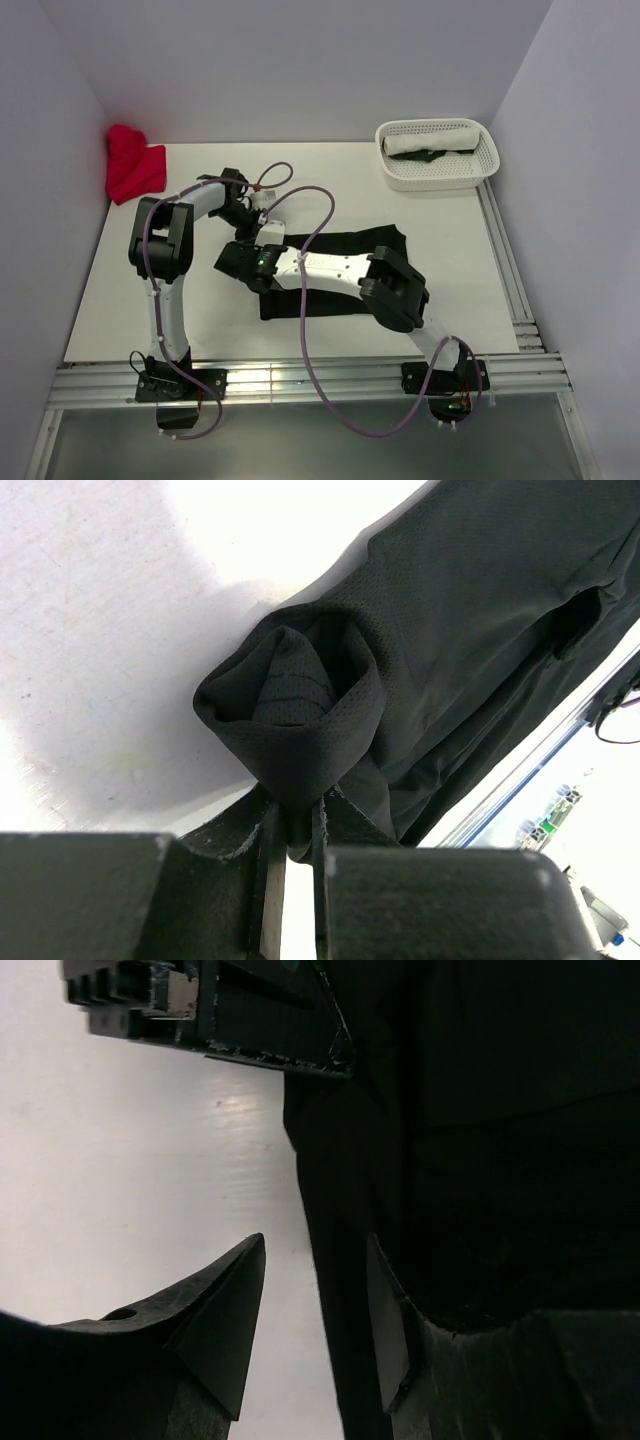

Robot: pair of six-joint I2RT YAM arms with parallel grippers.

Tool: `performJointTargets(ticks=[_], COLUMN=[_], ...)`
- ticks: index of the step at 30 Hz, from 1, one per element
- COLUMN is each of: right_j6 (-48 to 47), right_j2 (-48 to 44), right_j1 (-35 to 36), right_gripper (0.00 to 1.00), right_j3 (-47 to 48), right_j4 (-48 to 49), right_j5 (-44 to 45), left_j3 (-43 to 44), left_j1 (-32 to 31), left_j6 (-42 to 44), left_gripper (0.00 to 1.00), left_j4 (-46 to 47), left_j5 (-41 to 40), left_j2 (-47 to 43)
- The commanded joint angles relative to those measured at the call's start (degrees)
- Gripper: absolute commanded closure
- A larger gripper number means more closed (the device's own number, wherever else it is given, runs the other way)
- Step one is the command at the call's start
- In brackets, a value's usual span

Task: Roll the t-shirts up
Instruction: Roll the tshirt

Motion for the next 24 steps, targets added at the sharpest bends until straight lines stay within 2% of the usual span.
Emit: performJointTargets(ticks=[1, 6, 15, 18, 20, 23, 24], right_j6=[-3.42, -5.62, -4.05, -3.34, -3.08, -2.29, -2.02], right_j2=[2.60, 4.54, 6.91, 8.67, 9.64, 9.03, 8.59], right_j1=[0.04, 0.04, 1.53, 2.06, 2.41, 2.58, 2.58], right_gripper=[0.48, 0.48, 0.49, 0.49, 0.53, 0.69, 0.70], right_j3=[5.20, 5.39, 5.82, 8.01, 8.72, 6.63, 5.66], right_j4=[-5.93, -2.86, -4.96, -8.38, -9.53, -8.13, -7.43], right_j5=[6.01, 5.75, 5.40, 6.45, 6.28, 5.06, 4.79], left_j3=[0.47, 0.82, 2.31, 2.58, 2.76, 3.19, 3.37], left_j1=[-0.25, -0.43, -0.69, -0.78, -0.87, -0.87, -0.87], left_j6=[3.08, 2.99, 2.81, 2.64, 2.55, 2.46, 2.46], left_gripper=[0.92, 0.92, 0.89, 0.89, 0.89, 0.87, 0.85], left_j4=[-0.80, -1.32, -2.29, -2.46, -2.47, -2.73, -2.82], left_j5=[-7.75, -7.66, -7.92, -8.01, -8.01, -8.27, -8.10], left_j2=[0.27, 0.71, 1.41, 1.67, 1.94, 1.94, 1.94])
